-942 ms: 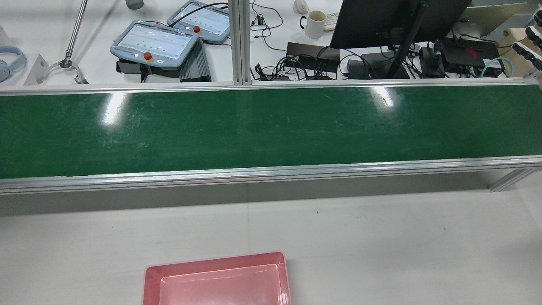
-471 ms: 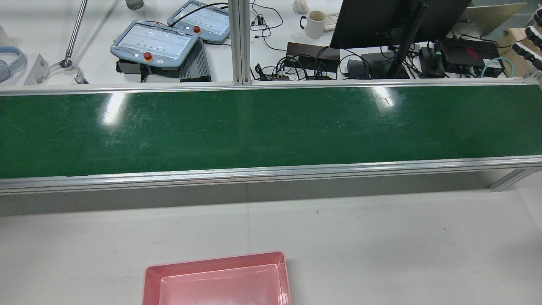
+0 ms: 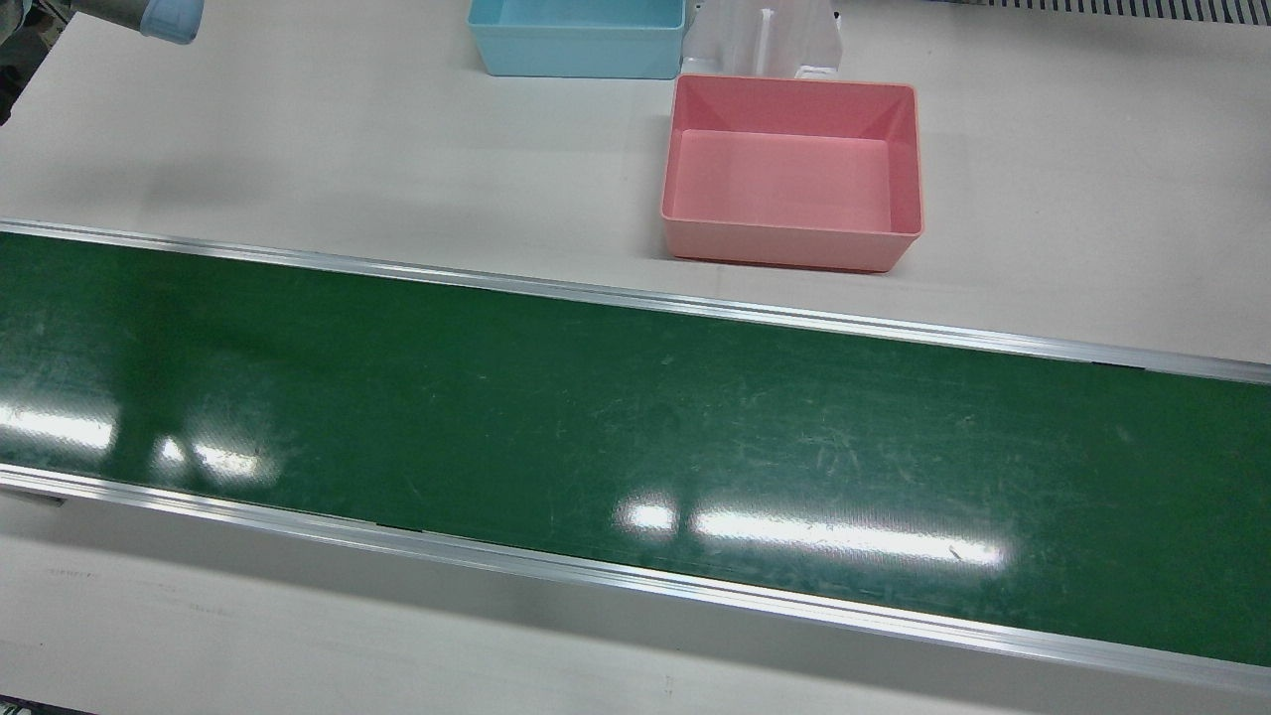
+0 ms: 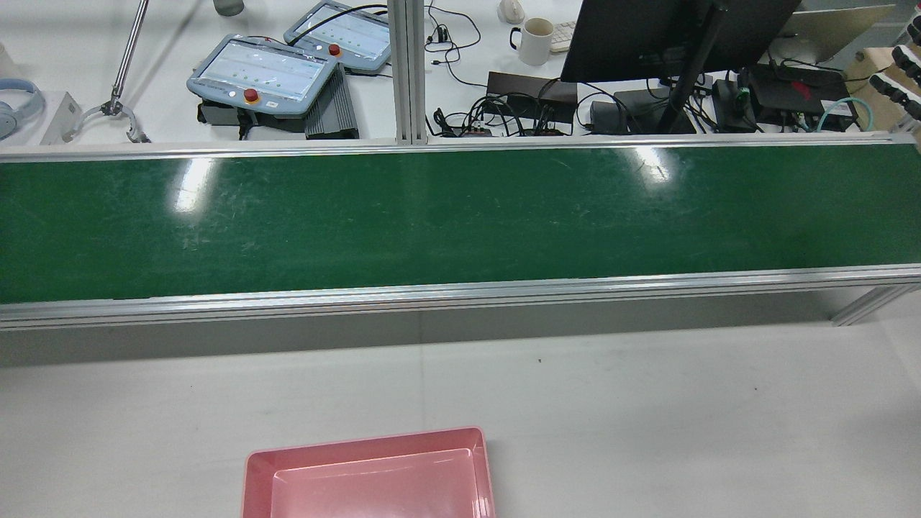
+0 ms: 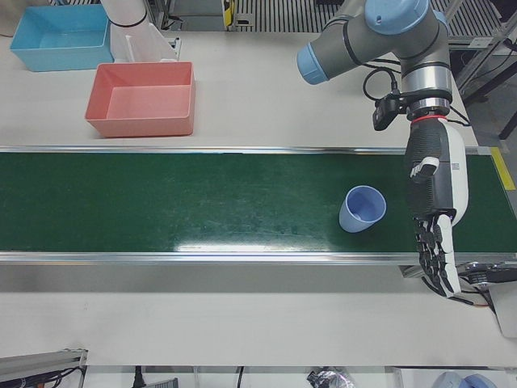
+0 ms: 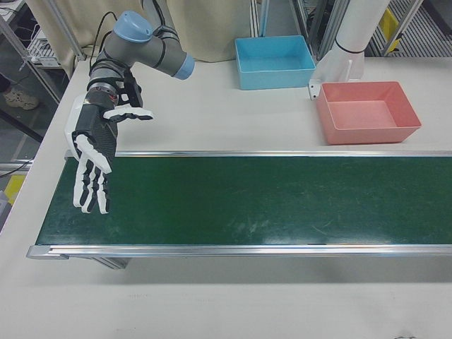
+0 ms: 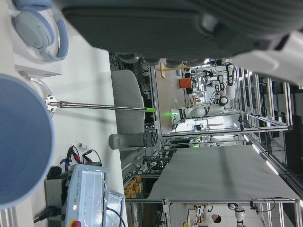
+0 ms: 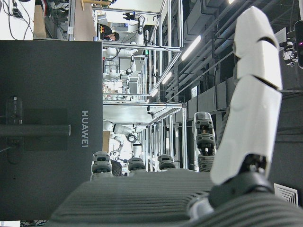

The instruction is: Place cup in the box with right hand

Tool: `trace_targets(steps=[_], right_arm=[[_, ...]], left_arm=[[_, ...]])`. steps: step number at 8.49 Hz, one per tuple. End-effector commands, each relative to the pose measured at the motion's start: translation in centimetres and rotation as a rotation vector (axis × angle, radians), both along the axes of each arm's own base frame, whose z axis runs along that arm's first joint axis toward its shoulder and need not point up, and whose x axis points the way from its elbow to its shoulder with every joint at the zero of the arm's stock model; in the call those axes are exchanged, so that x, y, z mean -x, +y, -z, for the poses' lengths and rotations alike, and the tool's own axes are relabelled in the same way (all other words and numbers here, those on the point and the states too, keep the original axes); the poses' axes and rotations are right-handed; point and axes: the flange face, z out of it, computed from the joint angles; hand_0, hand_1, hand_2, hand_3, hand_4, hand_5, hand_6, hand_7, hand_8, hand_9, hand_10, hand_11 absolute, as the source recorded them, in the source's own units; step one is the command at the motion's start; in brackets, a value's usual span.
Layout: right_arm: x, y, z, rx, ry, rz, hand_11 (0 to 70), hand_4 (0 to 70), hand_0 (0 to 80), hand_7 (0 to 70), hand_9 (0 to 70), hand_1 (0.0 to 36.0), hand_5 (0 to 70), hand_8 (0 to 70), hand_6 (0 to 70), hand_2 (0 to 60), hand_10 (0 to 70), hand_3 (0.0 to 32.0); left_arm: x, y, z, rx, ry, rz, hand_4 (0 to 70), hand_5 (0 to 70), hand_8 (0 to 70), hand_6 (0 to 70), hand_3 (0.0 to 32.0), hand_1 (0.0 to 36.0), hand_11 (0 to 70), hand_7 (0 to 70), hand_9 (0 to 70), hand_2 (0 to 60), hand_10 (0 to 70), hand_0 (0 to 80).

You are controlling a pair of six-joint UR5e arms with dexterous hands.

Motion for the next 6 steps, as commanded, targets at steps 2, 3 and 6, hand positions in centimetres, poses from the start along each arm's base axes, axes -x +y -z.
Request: trace_targets(steps=[2,3,6], right_arm=[[0.02,-0.01,0.05,-0.002,-0.001,0.000,9.0,6.0,52.6,8.1,1.9,22.0,6.6,3.2,1.3,14.0,4.9,14.4],[0.02,-0.01,0.05,-0.002,-0.001,0.000,8.9,6.3,52.6,8.3,2.0,22.0,6.7,3.2,1.4,14.0,4.8,14.2],[0.02,-0.01,0.05,-0.002,-0.001,0.000,8.9,5.8,52.2,8.0,1.9,21.5,6.5,3.2,1.2,13.6,4.9,15.0]], left_arm=[[0.00,0.00,0.02,0.000,0.000,0.000,0.0,0.0,0.0,0.0,0.0,0.0,0.0,0.0,0.0,0.0,0.0,0.0],[0.00,0.00,-0.05,0.001,0.000,0.000,0.0,0.0,0.0,0.0,0.0,0.0,0.0,0.0,0.0,0.0,0.0,0.0],[0.00,-0.01,-0.05,0.001,0.000,0.000,0.0,0.0,0.0,0.0,0.0,0.0,0.0,0.0,0.0,0.0,0.0,0.0]])
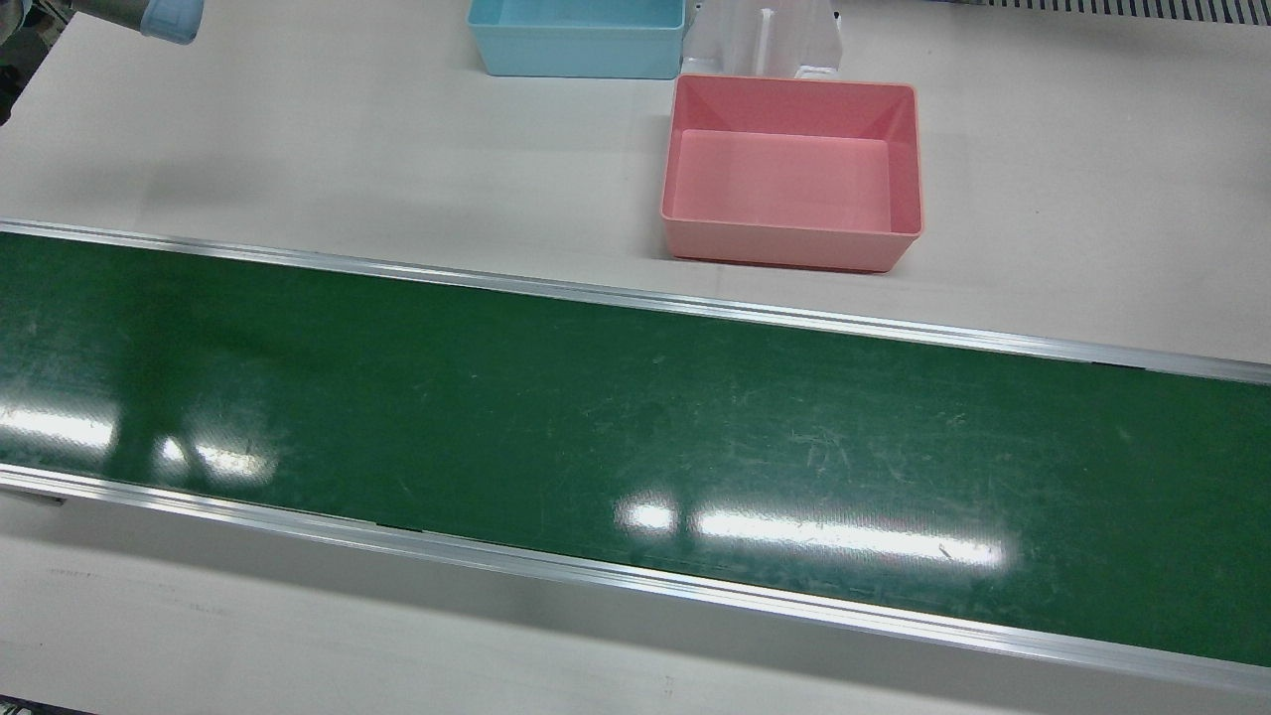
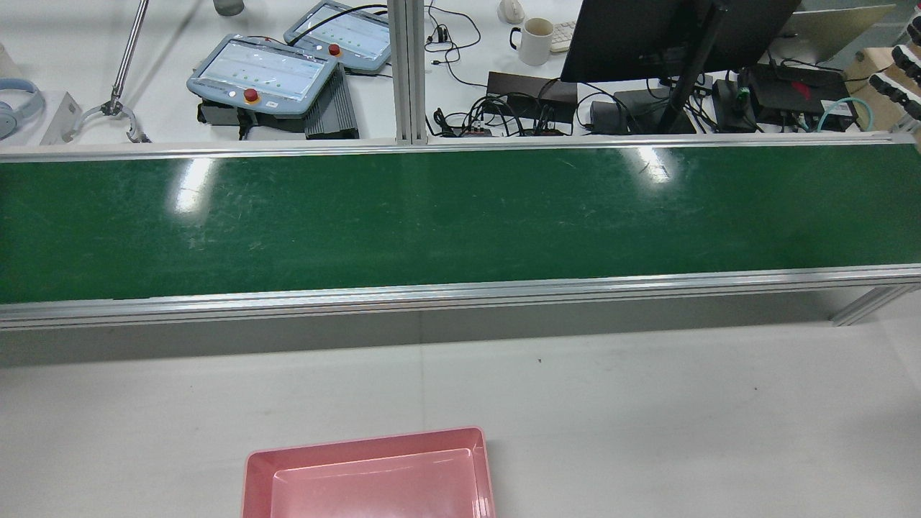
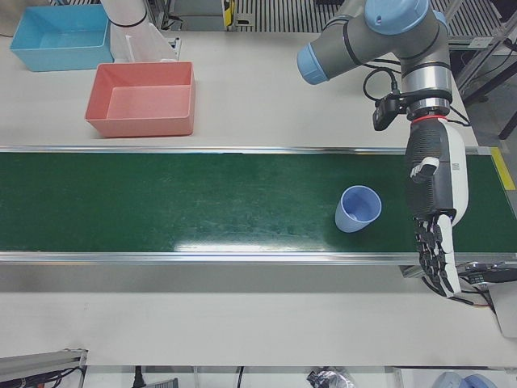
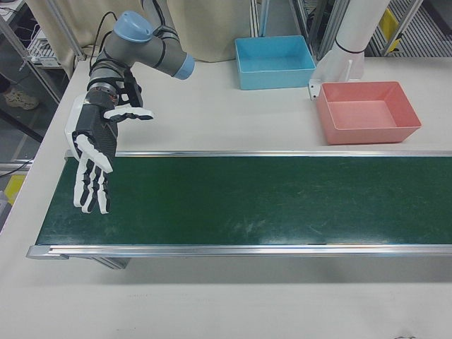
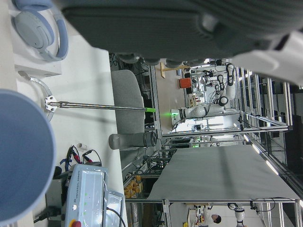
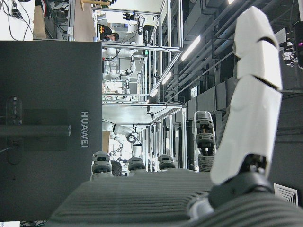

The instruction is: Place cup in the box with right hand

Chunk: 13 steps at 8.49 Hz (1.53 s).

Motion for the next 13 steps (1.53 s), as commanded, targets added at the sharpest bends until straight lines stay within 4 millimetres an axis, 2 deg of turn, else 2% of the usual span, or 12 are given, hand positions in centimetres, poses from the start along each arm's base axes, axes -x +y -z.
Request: trace_targets(steps=[1,6,11,13], right_arm=[[-0.07,0.00,0.01,-0.001,0.000,-0.002,8.6,5.7,52.3,7.9,1.9,21.4,6.5,3.2,1.2,13.2,4.7,14.8],[0.00,0.00,-0.06,0.001,0.000,0.000,8.3,4.9,52.2,7.5,1.7,21.1,6.5,3.2,1.0,12.6,4.4,15.6],[-0.07,0.00,0.09,-0.002,-0.001,-0.002,8.7,7.2,52.2,8.7,2.4,21.1,6.4,3.5,1.3,12.6,4.7,14.6],[0.00,0.01,0.07,-0.001,0.000,0.000,7.9,5.3,51.7,7.7,1.8,20.5,6.2,3.3,1.0,11.9,4.2,15.6]], left_arm=[[0.00,0.00,-0.04,0.002,0.001,0.000,0.0,0.0,0.0,0.0,0.0,0.0,0.0,0.0,0.0,0.0,0.0,0.0],[0.00,0.01,0.03,0.000,0.000,0.000,0.0,0.0,0.0,0.0,0.0,0.0,0.0,0.0,0.0,0.0,0.0,0.0],[0.00,-0.01,0.04,-0.002,0.000,0.000,0.0,0.0,0.0,0.0,0.0,0.0,0.0,0.0,0.0,0.0,0.0,0.0],[0.00,0.01,0.03,0.000,0.000,0.000,0.0,0.0,0.0,0.0,0.0,0.0,0.0,0.0,0.0,0.0,0.0,0.0]])
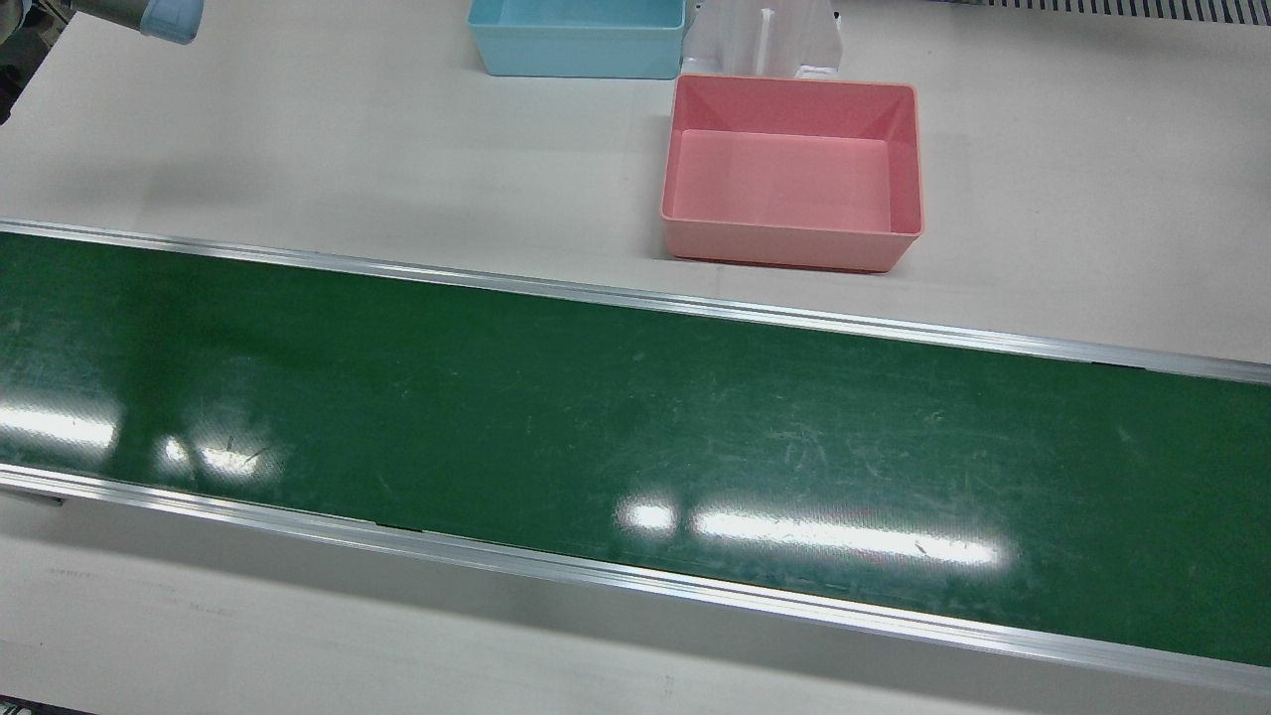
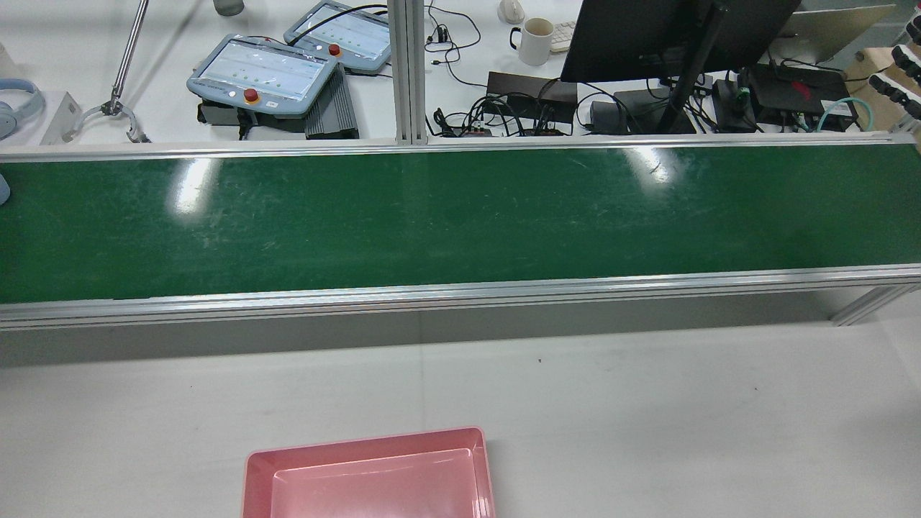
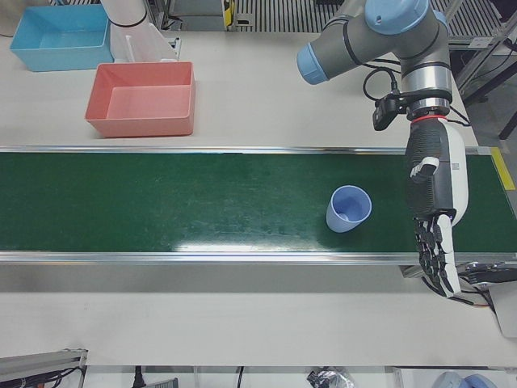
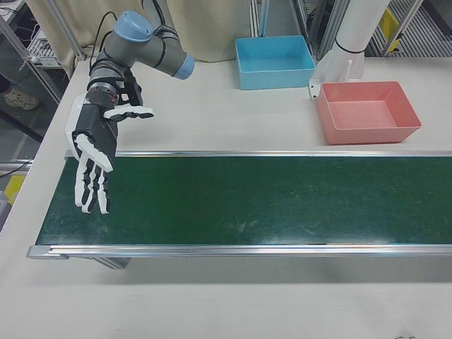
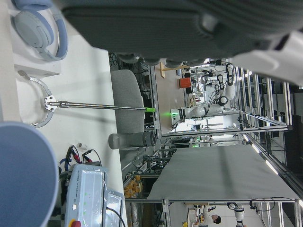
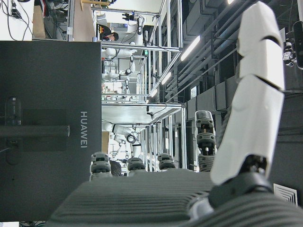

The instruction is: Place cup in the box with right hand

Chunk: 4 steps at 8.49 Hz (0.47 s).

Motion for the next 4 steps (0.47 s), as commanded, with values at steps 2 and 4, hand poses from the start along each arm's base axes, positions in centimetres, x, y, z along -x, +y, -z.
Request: trace_targets(steps=[2,4], right_arm=[[0.04,0.01,0.01,0.001,0.002,0.001,8.6,6.2,52.3,8.3,2.2,20.9,6.4,3.5,1.2,11.6,4.7,15.8],[0.05,0.00,-0.05,0.001,0.000,0.001,9.2,7.4,52.6,9.0,2.7,21.3,6.5,3.7,1.4,12.4,5.1,15.2]], left_arm=[[0.00,0.01,-0.01,0.001,0.000,0.000,0.0,0.0,0.0,0.0,0.0,0.0,0.0,0.0,0.0,0.0,0.0,0.0],[0.00,0.01,-0.01,0.001,0.000,0.000,0.0,0.0,0.0,0.0,0.0,0.0,0.0,0.0,0.0,0.0,0.0,0.0]])
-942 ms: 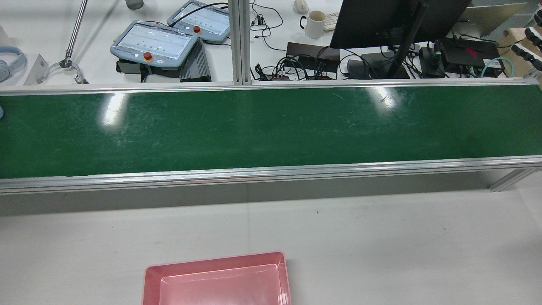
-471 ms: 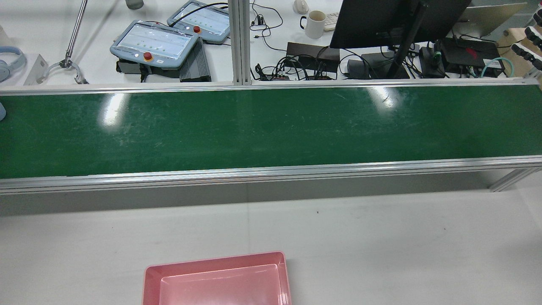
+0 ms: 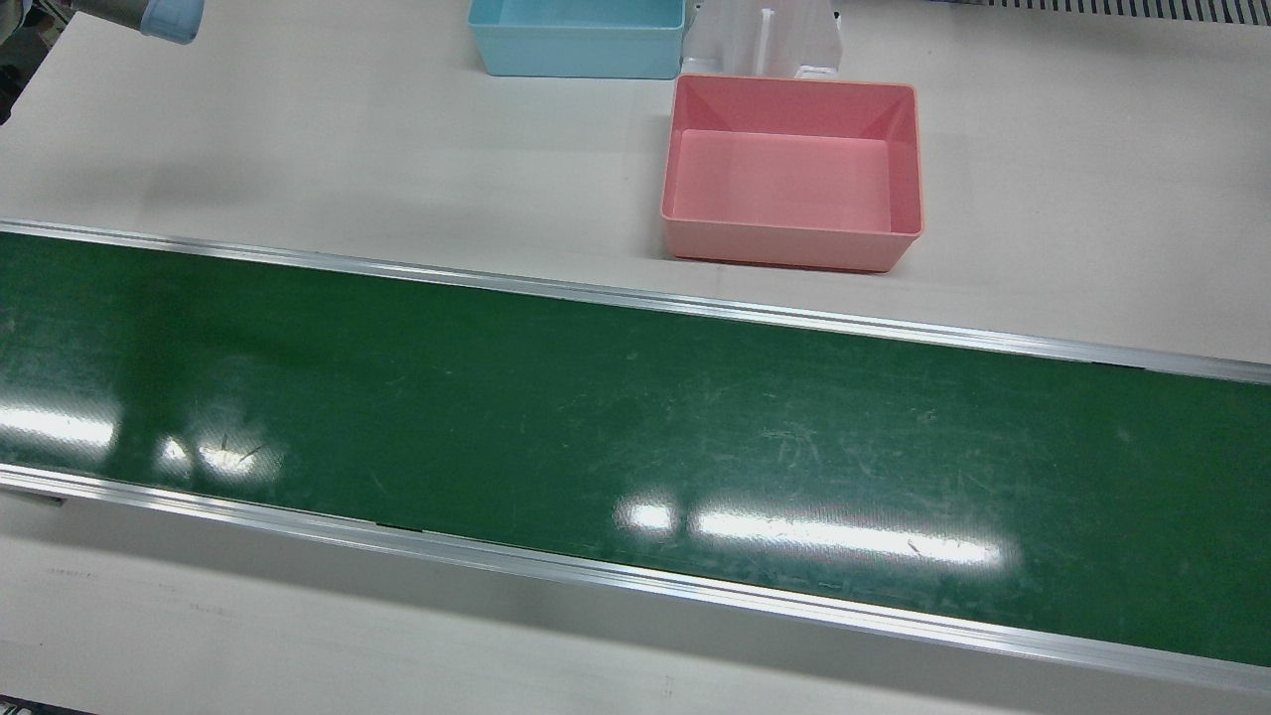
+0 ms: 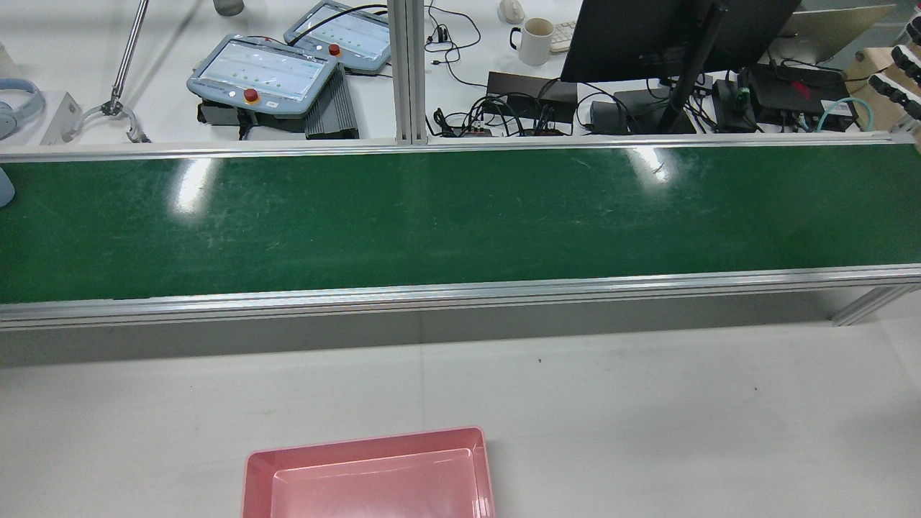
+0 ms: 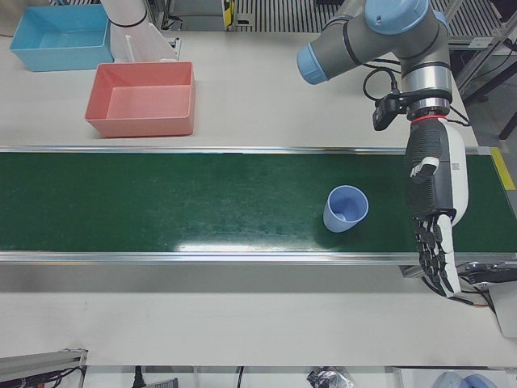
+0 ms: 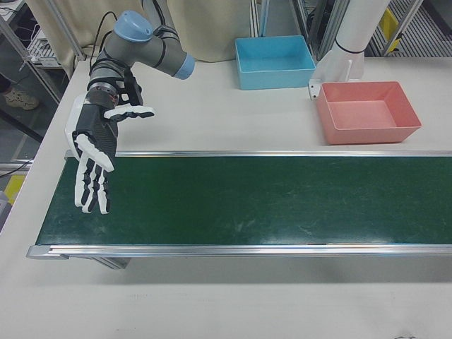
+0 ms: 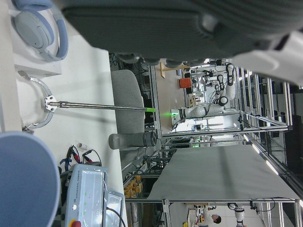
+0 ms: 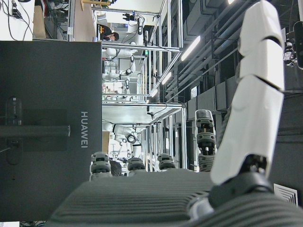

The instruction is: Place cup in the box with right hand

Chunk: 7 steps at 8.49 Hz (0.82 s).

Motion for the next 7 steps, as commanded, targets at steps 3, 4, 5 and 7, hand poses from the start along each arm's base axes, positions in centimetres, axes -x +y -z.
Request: trace_targets(steps=[3,4,5,7], right_arm=[[-0.07,0.00,-0.06,0.000,-0.001,-0.001,8.6,6.1,52.0,8.3,2.3,20.6,6.3,3.5,1.1,11.8,4.7,16.0],[0.01,-0.01,-0.06,0.000,-0.001,0.000,8.5,6.2,52.0,8.3,2.2,20.6,6.3,3.5,1.2,11.8,4.7,16.0],[0.01,-0.01,0.02,-0.001,-0.001,0.000,8.8,6.8,52.0,8.7,2.5,20.5,6.3,3.6,1.2,12.0,4.9,16.0],[0.01,-0.01,0.02,-0.001,-0.001,0.000,8.7,6.4,52.2,8.5,2.5,20.8,6.4,3.6,1.2,11.6,4.8,15.8]], left_arm=[[0.00,0.00,0.00,0.000,0.000,0.000,0.0,0.0,0.0,0.0,0.0,0.0,0.0,0.0,0.0,0.0,0.0,0.0],[0.00,0.00,0.00,0.000,0.000,0.000,0.0,0.0,0.0,0.0,0.0,0.0,0.0,0.0,0.0,0.0,0.0,0.0],[0.00,-0.01,-0.07,0.002,0.000,0.000,0.0,0.0,0.0,0.0,0.0,0.0,0.0,0.0,0.0,0.0,0.0,0.0],[0.00,0.00,0.00,0.000,0.000,0.000,0.0,0.0,0.0,0.0,0.0,0.0,0.0,0.0,0.0,0.0,0.0,0.0]])
